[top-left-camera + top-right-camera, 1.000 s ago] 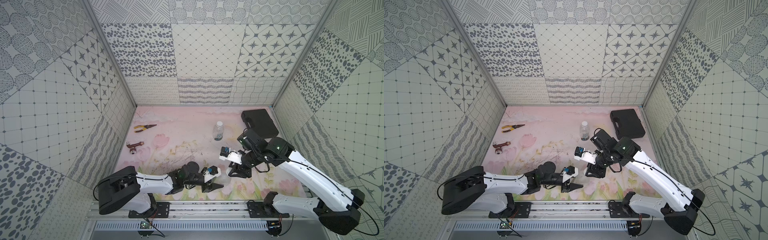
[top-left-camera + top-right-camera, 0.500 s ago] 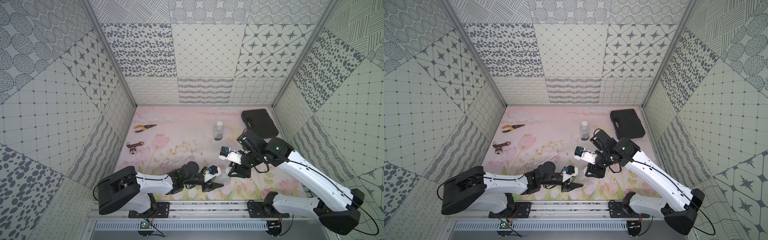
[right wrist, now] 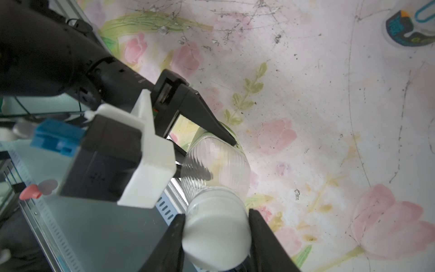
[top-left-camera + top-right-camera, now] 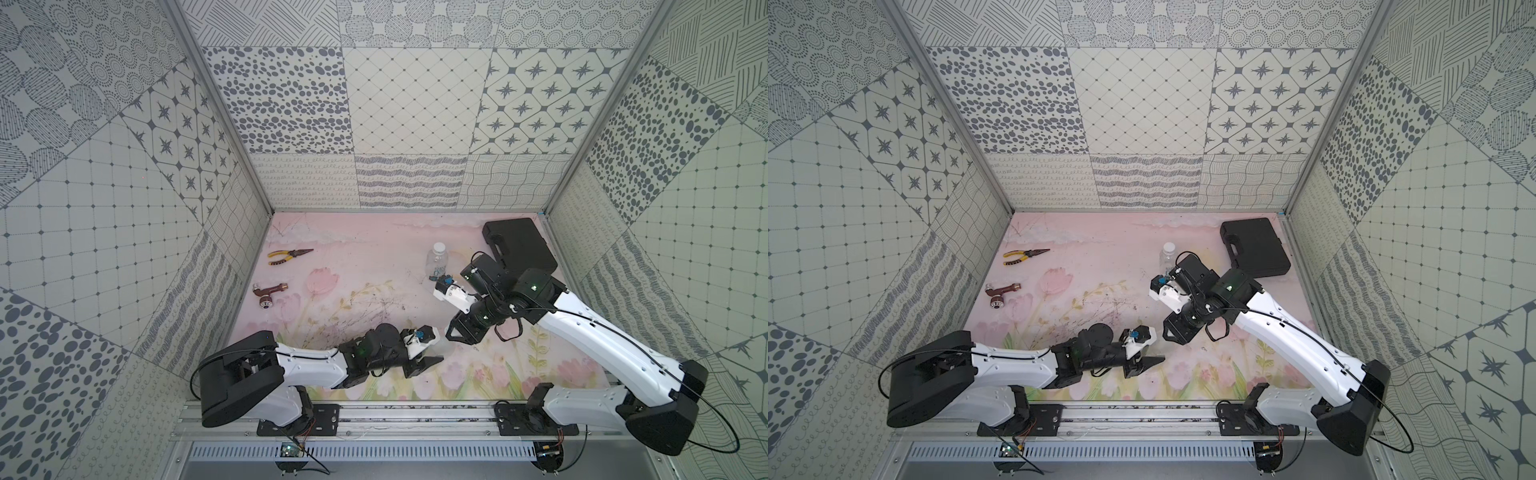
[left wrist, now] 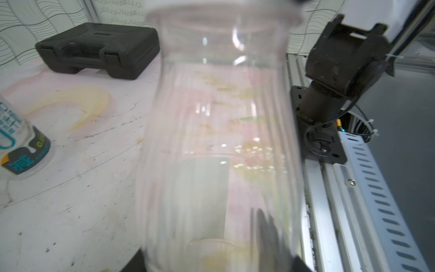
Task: Screw on the bottle caps
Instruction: Screw the bottle cap onto the plastic bottle.
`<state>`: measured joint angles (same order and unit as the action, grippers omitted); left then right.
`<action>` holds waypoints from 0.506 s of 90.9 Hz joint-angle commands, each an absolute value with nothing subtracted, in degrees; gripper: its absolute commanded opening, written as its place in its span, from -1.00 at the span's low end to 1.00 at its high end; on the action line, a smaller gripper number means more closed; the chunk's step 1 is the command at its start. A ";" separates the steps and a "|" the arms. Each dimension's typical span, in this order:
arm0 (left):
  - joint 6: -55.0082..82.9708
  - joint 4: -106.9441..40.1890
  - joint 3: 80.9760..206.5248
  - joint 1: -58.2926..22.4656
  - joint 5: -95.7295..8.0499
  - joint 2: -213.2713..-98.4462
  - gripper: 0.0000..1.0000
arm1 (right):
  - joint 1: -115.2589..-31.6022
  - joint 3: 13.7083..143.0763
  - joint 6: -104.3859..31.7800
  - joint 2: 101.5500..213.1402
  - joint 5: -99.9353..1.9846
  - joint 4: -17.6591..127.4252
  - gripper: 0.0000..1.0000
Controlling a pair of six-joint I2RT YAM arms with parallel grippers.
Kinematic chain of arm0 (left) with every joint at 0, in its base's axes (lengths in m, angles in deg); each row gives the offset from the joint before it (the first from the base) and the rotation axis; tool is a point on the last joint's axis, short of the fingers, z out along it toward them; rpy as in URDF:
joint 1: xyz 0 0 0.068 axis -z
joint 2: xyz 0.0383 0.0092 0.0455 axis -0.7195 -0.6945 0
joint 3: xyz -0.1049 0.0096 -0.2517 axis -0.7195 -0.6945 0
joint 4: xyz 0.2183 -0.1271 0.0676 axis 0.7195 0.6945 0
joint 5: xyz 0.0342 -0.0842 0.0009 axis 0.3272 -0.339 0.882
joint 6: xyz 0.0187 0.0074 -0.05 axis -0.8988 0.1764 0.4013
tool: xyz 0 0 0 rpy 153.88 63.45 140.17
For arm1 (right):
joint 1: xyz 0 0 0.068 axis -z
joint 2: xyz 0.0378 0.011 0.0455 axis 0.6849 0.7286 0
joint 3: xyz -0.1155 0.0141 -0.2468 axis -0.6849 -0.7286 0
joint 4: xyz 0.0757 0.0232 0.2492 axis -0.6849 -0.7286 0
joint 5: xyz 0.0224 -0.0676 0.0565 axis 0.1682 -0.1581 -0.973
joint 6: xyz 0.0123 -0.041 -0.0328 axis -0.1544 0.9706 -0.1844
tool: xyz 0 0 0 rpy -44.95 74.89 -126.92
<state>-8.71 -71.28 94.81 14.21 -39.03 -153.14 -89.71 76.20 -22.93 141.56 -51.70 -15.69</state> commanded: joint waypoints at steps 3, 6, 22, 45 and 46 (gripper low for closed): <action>-10.11 -73.65 98.66 14.81 -10.96 -155.19 -0.22 | -90.06 76.86 -38.49 145.42 -48.17 -9.79 -1.00; -10.28 -74.04 98.53 14.80 -9.87 -155.58 -0.21 | -90.19 77.11 -39.04 145.98 -48.05 -9.75 -1.00; -9.13 -76.63 96.38 14.55 -20.88 -153.86 -0.02 | -90.67 78.55 -36.56 145.66 -48.40 -8.64 -1.00; -5.06 -81.65 93.40 12.99 -39.56 -151.13 0.26 | -90.63 77.73 -27.56 144.23 -49.33 -11.84 -1.00; -4.94 -81.66 93.32 12.89 -39.67 -151.07 0.28 | -90.62 77.70 -27.28 144.19 -49.44 -11.96 -1.00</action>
<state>-8.12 -70.43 93.93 14.15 -32.23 -152.79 -90.45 77.25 -29.79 145.21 -48.59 -11.41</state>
